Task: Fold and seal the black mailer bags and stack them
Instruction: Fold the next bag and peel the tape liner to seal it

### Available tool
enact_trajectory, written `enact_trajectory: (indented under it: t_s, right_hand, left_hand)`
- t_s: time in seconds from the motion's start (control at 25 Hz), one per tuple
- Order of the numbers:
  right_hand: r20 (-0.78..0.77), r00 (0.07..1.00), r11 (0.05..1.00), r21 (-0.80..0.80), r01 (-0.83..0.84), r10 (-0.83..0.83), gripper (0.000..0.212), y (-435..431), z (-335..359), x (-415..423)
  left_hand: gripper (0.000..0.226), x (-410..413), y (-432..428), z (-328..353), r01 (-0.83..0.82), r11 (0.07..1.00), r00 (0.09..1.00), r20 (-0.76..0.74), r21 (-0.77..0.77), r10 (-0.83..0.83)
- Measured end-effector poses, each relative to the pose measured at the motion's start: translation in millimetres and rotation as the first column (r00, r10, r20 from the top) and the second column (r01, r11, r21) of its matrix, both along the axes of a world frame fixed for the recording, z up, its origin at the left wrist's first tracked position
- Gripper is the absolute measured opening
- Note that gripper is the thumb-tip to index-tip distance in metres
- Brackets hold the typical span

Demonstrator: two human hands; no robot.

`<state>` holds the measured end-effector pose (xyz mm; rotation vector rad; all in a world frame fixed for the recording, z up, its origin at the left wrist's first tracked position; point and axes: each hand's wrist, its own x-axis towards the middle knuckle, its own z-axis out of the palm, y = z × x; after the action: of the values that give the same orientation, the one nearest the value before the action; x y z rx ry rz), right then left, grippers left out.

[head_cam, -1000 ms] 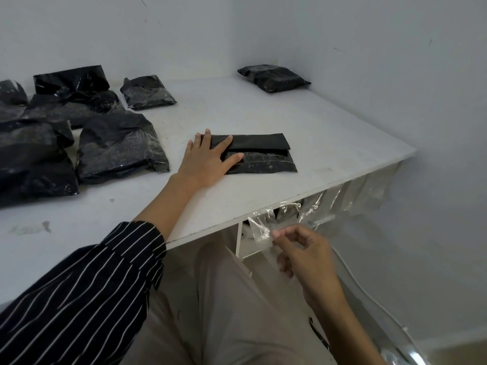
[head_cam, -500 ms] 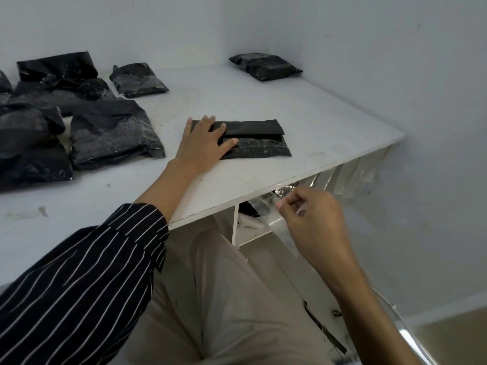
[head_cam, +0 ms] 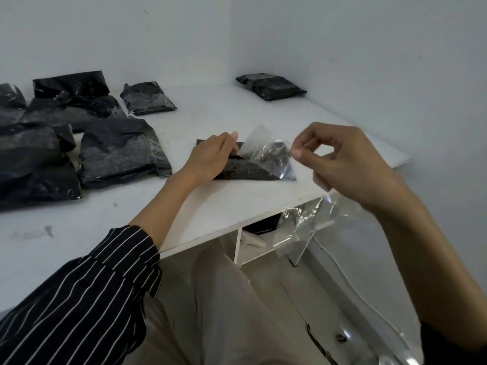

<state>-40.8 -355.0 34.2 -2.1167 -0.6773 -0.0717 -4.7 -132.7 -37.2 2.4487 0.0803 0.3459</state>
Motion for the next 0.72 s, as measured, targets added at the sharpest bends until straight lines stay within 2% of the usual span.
enact_trajectory:
  t_s: [0.04,0.12,0.2,0.32,0.48,0.64,0.72]
  right_hand:
    - [0.012,0.999,0.998,-0.047,-0.033,0.033,0.008,5,2,16]
    - [0.026,0.997,0.989,-0.128,-0.073,0.077,0.006,19,4,46]
    - [0.028,0.994,0.974,-0.207,-0.094,0.102,0.006,36,2,71]
    - [-0.001,0.993,0.951,-0.288,-0.11,0.114,0.006,59,-4,98]
    - [-0.079,0.99,0.951,-0.278,-0.138,0.12,0.004,77,-7,115]
    - [-0.119,0.99,0.963,-0.25,-0.098,0.07,0.023,89,-8,122]
    - [-0.123,0.992,0.97,-0.239,-0.051,0.022,0.033,93,-9,123]
  left_hand:
    - [0.056,-1,2,5,0.0,0.982,0.997,-0.077,-0.189,-0.015]
    - [0.08,-3,10,14,0.008,0.863,0.987,-0.135,-0.506,-0.088]
    - [0.095,-2,16,17,0.029,0.764,0.987,-0.102,-0.645,-0.123]
    - [0.094,-3,18,16,0.081,0.76,0.985,-0.064,-0.645,-0.159]
    - [0.078,0,15,7,0.117,0.86,0.987,-0.038,-0.497,-0.156]
    - [0.084,3,18,1,0.06,0.918,0.99,-0.092,-0.393,-0.105]
    - [0.074,4,16,-1,0.053,0.924,0.993,-0.074,-0.379,-0.088]
